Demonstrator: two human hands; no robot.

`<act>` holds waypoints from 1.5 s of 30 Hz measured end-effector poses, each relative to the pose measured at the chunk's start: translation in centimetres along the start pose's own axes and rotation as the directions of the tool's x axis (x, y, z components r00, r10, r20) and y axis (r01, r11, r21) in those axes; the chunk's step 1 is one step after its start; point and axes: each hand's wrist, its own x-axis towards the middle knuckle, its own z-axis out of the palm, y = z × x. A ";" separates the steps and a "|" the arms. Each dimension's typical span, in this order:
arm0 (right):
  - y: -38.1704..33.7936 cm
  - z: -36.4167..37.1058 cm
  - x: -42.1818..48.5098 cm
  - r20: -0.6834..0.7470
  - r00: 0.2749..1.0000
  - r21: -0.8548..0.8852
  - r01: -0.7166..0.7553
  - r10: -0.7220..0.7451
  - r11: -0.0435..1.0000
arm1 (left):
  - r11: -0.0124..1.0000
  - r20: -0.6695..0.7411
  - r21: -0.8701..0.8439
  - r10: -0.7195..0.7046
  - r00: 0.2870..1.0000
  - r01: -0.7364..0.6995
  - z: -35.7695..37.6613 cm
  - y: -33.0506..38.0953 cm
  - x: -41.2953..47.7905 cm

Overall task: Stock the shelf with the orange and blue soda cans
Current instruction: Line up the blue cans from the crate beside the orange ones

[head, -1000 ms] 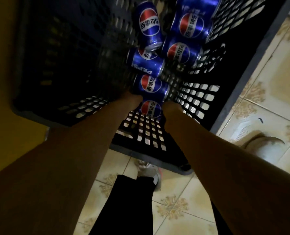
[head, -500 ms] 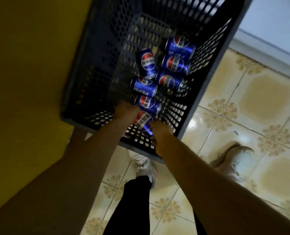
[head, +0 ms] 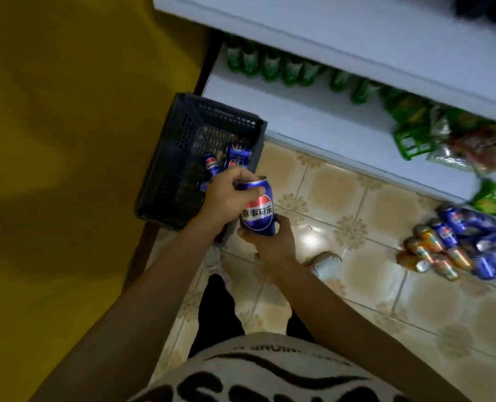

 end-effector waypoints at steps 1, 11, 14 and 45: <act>-0.5 -2.3 -1.3 0.009 1.000 0.029 -0.005 0.004 1.000 | 1.000 -0.011 0.009 0.026 1.000 -0.026 1.6 1.8 -1.3; -4.7 -24.6 -10.2 0.012 0.961 0.152 0.270 -0.275 0.951 | 0.972 0.192 -0.228 0.109 0.975 -0.063 16.3 16.8 -9.1; -6.5 -28.6 -11.7 -0.056 0.916 0.163 0.402 -0.398 0.901 | 0.968 0.246 -0.182 0.215 0.945 -0.173 19.2 22.1 -10.0; -38.3 -50.8 -21.8 -0.435 0.042 -0.492 0.825 -0.899 0.277 | 0.492 0.544 -0.151 0.765 0.343 -0.857 23.9 62.2 -5.4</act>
